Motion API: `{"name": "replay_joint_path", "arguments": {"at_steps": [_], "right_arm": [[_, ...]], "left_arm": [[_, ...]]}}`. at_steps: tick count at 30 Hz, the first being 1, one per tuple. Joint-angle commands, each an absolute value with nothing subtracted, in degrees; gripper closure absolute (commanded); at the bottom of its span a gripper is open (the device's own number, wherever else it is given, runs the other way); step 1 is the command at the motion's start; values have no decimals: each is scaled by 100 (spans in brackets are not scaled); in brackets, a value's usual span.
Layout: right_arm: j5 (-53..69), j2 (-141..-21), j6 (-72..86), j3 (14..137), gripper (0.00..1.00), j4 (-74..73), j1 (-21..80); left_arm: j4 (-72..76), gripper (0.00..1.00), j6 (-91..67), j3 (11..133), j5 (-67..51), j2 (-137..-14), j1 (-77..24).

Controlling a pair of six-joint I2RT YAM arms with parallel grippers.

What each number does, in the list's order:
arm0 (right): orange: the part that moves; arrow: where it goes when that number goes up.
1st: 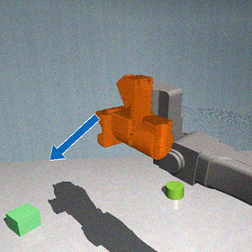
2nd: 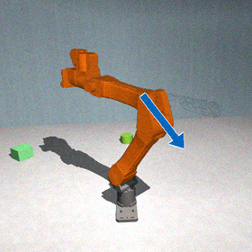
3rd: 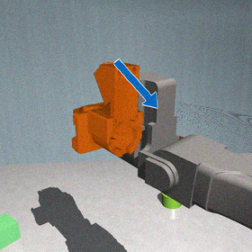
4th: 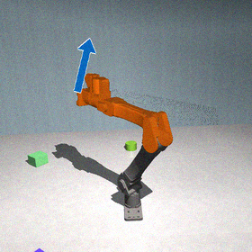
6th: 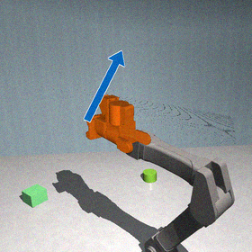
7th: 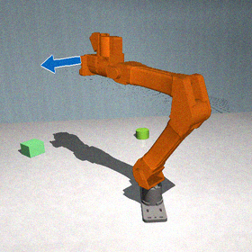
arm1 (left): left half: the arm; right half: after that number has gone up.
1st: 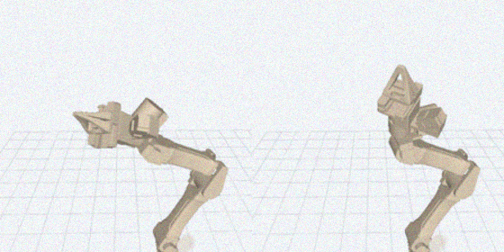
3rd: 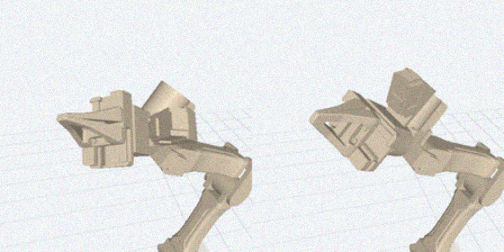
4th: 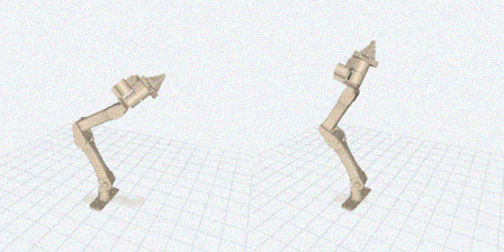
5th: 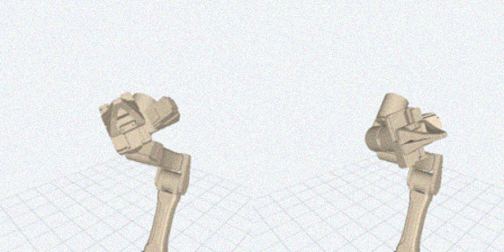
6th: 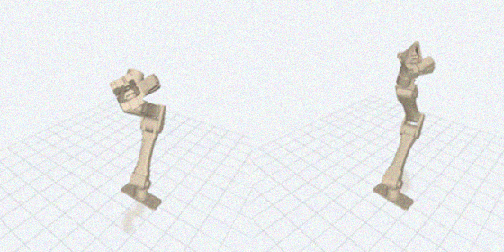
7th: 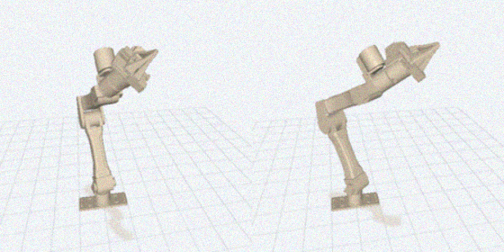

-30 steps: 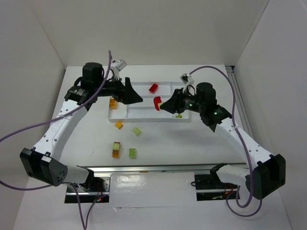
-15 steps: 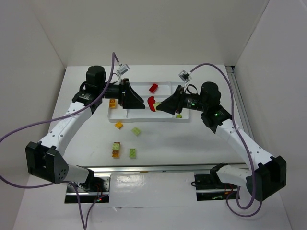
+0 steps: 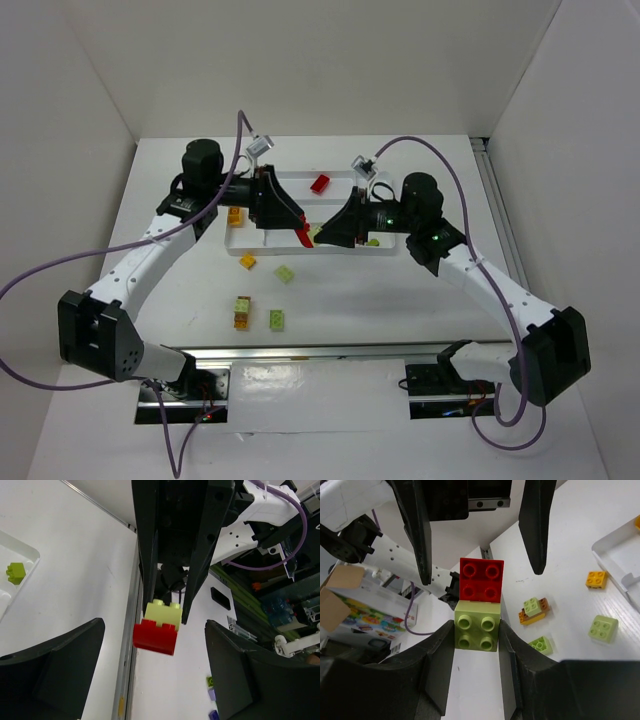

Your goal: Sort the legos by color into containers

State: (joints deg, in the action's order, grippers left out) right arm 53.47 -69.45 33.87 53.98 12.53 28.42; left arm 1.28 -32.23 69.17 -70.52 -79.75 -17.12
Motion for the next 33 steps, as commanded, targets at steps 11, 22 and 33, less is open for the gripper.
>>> {"name": "replay_joint_path", "arguments": {"at_steps": [11, 22, 33], "right_arm": [[5212, -7075, 3322, 5573, 66, 1556, 3023], [5212, -7022, 3375, 5467, 66, 1669, 2971], [5037, -7022, 3428, 5361, 67, 1740, 2918]], "left_arm": [[-290, 6, -2611, 7128, -7225, -7919, -1793], [307, 32, -2856, 6759, -7453, -7866, -1793], [-43, 100, -2654, 6987, -7559, -7919, -1793]]}}
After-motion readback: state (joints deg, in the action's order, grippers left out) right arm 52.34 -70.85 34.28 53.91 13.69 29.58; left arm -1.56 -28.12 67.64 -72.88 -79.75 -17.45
